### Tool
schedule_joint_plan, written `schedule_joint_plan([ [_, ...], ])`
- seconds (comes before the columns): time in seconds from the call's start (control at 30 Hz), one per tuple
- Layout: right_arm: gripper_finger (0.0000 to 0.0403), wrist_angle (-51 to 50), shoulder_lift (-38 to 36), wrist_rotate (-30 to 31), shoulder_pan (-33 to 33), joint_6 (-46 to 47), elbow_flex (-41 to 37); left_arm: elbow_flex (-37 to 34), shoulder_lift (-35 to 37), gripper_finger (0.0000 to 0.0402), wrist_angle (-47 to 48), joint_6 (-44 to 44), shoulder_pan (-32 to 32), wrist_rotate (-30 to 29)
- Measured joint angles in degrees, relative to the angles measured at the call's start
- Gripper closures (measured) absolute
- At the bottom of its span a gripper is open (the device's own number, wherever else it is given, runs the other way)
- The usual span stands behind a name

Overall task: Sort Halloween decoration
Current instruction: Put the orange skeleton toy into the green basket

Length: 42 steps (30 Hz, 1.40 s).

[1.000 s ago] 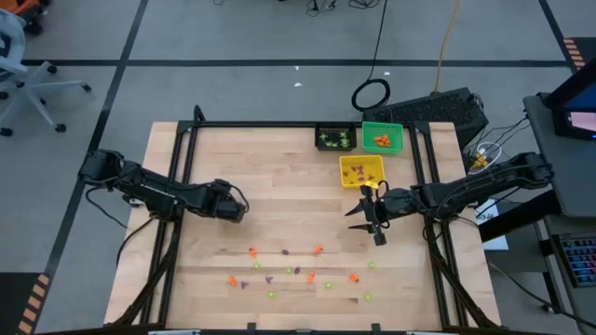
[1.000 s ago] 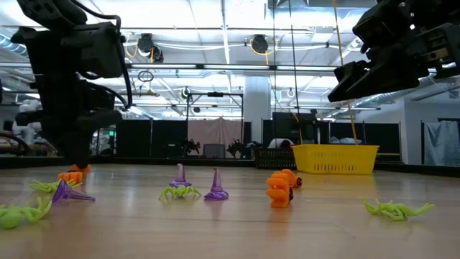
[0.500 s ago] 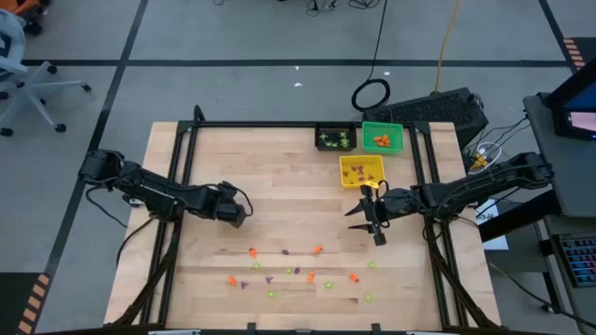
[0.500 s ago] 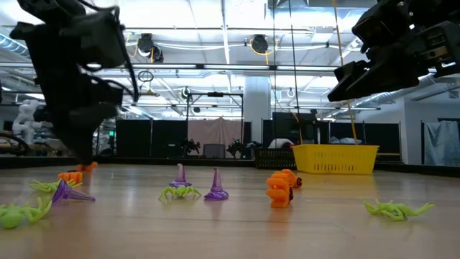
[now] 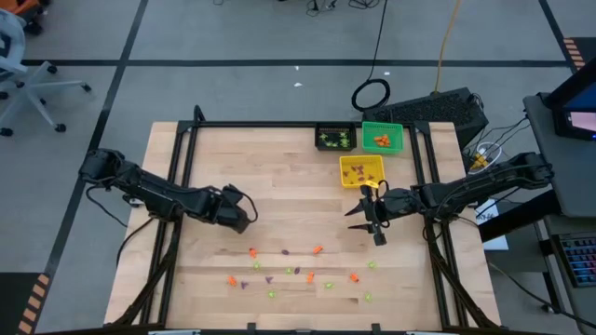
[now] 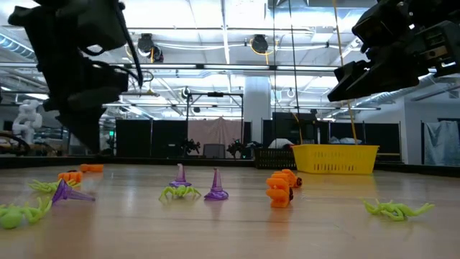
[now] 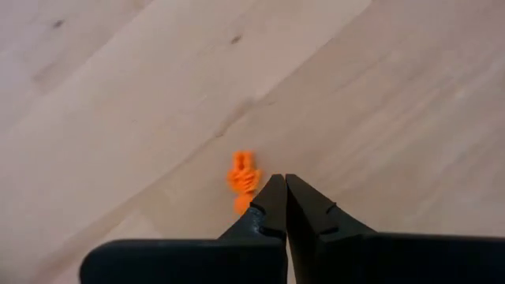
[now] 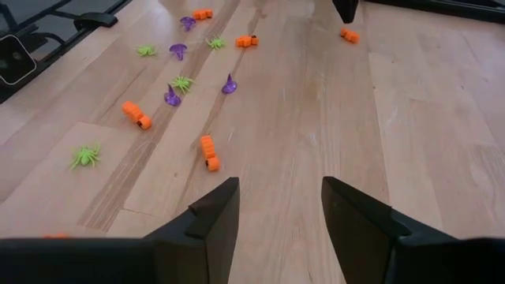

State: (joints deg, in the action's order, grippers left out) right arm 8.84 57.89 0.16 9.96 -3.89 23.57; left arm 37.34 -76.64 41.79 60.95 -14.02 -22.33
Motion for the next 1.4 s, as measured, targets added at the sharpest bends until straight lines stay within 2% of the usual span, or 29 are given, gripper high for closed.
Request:
schedule_joint_plan([
  [0.1,0.0236,-0.02,0.00,0.00,0.00,0.00,0.00,-0.99,0.00,0.0395,1.98,1.32,0.02,0.65],
  [0.17,0.0236,-0.02,0.00,0.00,0.00,0.01,0.00,-1.50,0.00,0.0377,2.75,1.66,0.51,2.93],
  [0.27,0.0236,0.00,0.00,0.00,0.00,-0.05,0.00,-2.09,0.00,0.0332,1.55,1.57,1.26,5.35],
  [0.43,0.0236,0.00,0.00,0.00,0.00,-0.03,0.00,-2.21,0.00,0.0244,1.60,-1.67,3.09,5.58],
  [0.57,0.0236,0.00,0.00,0.00,0.01,-0.03,0.00,-2.21,0.02,0.0215,0.33,-5.27,4.72,7.29],
  [0.73,0.0236,0.00,0.00,0.00,0.00,-0.12,0.00,-2.21,0.02,0.0227,0.54,-8.39,7.13,7.34],
  [1.03,0.0236,0.00,0.00,0.00,0.00,-0.21,0.00,-4.26,0.09,0.0291,-4.33,-10.73,8.81,9.54],
  [1.23,0.0236,0.00,0.00,0.00,0.02,-0.23,0.00,-6.48,0.26,0.0296,-6.15,-7.64,8.72,10.17],
  [1.4,0.0236,-0.01,0.00,0.00,0.00,-0.23,0.00,-6.63,0.23,0.0305,-7.74,-9.37,8.73,10.10],
])
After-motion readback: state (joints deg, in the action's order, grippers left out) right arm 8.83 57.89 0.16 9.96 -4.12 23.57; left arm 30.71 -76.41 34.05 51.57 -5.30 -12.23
